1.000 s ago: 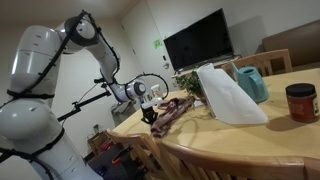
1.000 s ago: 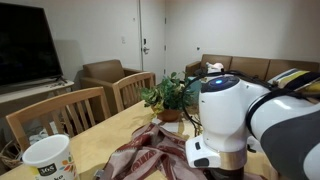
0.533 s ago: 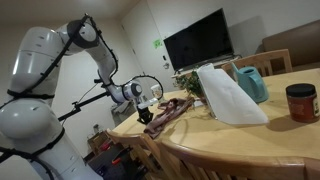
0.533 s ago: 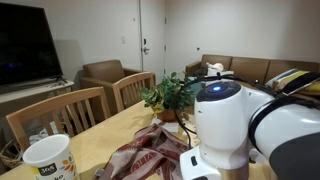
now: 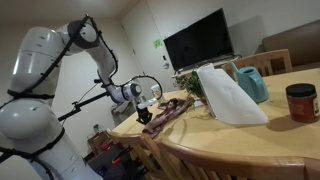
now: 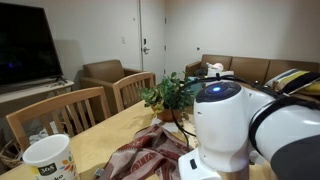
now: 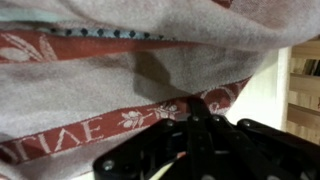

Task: Straighten the red cloth

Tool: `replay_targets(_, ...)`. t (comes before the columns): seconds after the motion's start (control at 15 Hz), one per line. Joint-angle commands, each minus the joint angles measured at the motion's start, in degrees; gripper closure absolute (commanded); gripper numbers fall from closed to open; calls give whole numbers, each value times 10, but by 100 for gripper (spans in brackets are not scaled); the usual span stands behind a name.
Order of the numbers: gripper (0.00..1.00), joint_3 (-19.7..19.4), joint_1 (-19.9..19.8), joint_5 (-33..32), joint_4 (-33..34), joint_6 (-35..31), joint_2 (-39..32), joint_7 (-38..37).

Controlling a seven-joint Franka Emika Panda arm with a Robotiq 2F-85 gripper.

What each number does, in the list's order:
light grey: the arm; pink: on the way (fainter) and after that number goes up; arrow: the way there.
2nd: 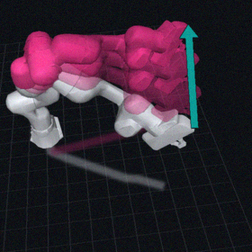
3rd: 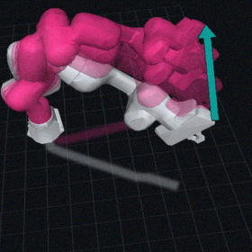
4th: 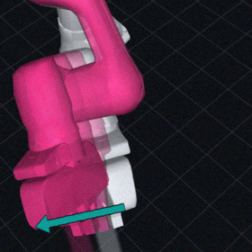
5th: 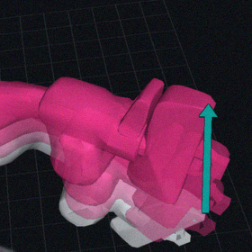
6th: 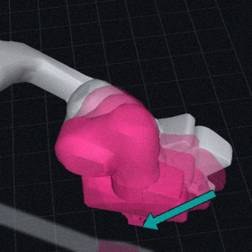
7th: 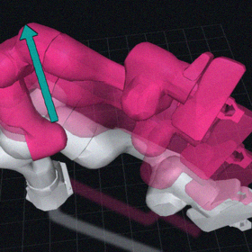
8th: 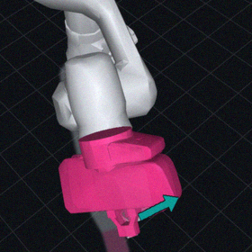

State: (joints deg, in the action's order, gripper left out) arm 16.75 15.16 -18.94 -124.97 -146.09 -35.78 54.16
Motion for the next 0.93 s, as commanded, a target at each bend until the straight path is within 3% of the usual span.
replay_targets(0.0, 100, 29, -29, 15, 2, -10, -4, 37)
replay_targets(0.87, 100, 42, -41, 26, 2, 6, -1, 57)
